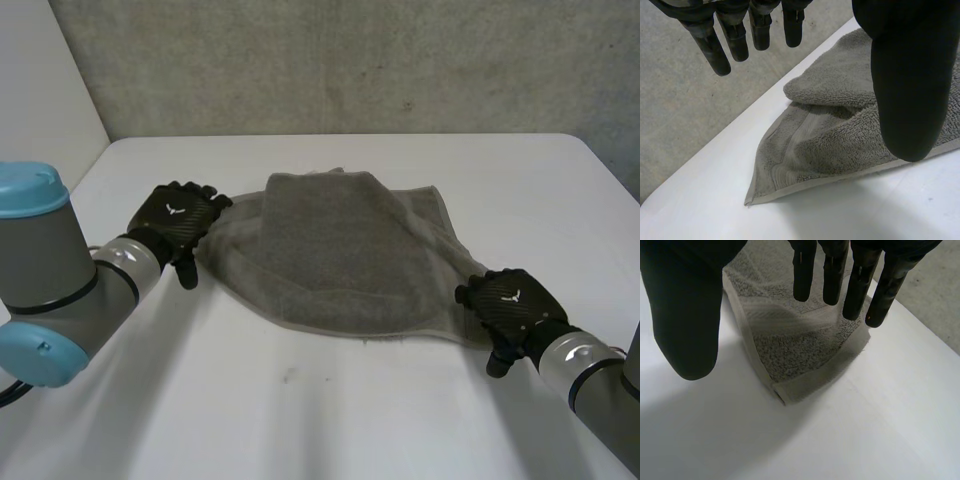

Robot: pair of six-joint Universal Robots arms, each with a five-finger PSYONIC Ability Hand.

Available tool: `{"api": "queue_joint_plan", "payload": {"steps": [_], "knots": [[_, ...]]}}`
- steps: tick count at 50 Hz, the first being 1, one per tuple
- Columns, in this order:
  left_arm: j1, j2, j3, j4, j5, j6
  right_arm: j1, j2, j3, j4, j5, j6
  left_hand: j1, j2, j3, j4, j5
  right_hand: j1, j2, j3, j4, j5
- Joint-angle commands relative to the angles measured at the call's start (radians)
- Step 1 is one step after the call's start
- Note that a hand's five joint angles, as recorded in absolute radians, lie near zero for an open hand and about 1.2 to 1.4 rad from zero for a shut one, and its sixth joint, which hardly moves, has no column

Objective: Fold the towel.

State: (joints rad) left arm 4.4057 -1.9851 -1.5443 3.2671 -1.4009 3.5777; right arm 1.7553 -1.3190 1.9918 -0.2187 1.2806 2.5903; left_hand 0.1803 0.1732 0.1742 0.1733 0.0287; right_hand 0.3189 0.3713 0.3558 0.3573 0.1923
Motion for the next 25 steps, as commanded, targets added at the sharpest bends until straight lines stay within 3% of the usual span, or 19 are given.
{"api": "queue_joint_plan", "payload": {"steps": [1, 6, 19, 24, 25], "knots": [[0.006, 0.002, -0.002, 0.000, -0.006, 0.000, 0.007, 0.014, -0.048, -0.010, -0.009, 0.227, 0.024, 0.031, 0.031, 0.031, 0.001, 0.136, 0.084, 0.099, 0.098, 0.088], [0.009, 0.002, -0.007, 0.000, -0.007, 0.000, 0.039, 0.090, -0.097, -0.013, -0.012, 0.321, 0.027, 0.034, 0.033, 0.034, 0.004, 0.136, 0.084, 0.099, 0.098, 0.088], [0.044, 0.025, -0.040, -0.001, -0.004, -0.002, 0.130, 0.254, -0.240, -0.016, 0.000, 0.343, 0.030, 0.037, 0.036, 0.037, 0.007, 0.315, 0.263, 0.278, 0.277, 0.267], [0.047, 0.031, -0.054, -0.001, -0.004, -0.002, 0.141, 0.276, -0.266, -0.065, 0.000, 0.343, 0.030, 0.037, 0.036, 0.037, 0.007, 0.656, 0.603, 0.619, 0.617, 0.608], [0.047, 0.032, -0.060, -0.003, -0.003, -0.002, 0.141, 0.280, -0.275, -0.085, 0.003, 0.346, 0.036, 0.043, 0.042, 0.043, 0.013, 1.002, 0.949, 0.965, 0.963, 0.954]]}}
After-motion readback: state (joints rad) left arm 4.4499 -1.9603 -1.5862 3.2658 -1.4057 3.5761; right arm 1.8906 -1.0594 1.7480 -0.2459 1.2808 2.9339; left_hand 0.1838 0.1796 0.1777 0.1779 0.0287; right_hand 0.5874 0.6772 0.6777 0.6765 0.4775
